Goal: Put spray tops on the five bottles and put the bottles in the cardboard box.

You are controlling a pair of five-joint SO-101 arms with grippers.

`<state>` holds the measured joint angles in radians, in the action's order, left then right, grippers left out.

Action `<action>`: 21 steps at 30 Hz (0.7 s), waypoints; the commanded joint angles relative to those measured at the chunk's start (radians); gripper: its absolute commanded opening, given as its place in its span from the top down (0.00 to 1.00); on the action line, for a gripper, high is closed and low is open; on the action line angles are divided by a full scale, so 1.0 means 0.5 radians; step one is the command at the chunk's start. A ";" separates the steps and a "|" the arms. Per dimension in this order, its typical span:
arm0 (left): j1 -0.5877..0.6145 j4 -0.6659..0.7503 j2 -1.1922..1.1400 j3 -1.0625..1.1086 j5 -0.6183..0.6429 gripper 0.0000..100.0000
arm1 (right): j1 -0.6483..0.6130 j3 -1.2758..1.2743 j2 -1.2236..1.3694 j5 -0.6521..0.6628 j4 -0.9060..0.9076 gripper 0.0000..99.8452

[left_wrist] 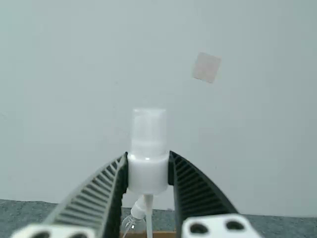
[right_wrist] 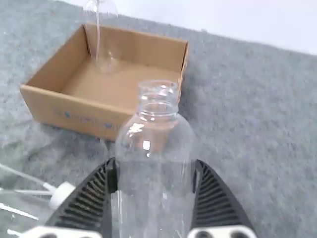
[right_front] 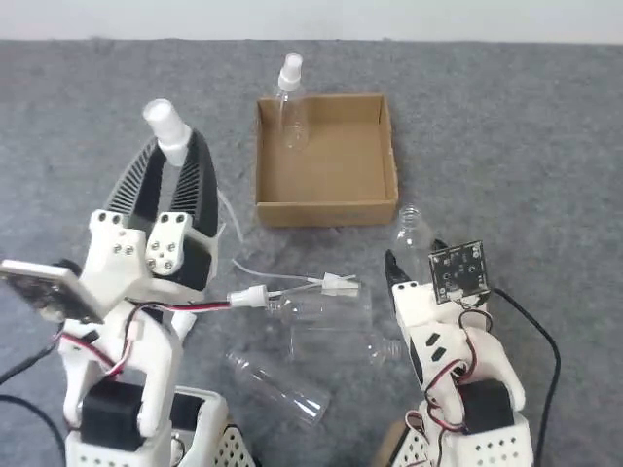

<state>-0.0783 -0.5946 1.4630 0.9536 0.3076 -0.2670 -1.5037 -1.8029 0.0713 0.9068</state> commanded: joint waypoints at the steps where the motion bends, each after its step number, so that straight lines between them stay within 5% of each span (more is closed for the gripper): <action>1: -0.114 0.071 0.037 -0.038 0.018 0.99 | -0.020 -0.006 -0.023 0.003 -0.127 0.98; 21: -0.181 0.153 0.037 0.081 0.144 0.99 | -0.582 -0.242 -0.023 0.009 -0.437 0.98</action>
<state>-0.1734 -0.5347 1.4645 1.0058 0.3537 -0.5109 -1.6341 -1.8029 0.0713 0.7104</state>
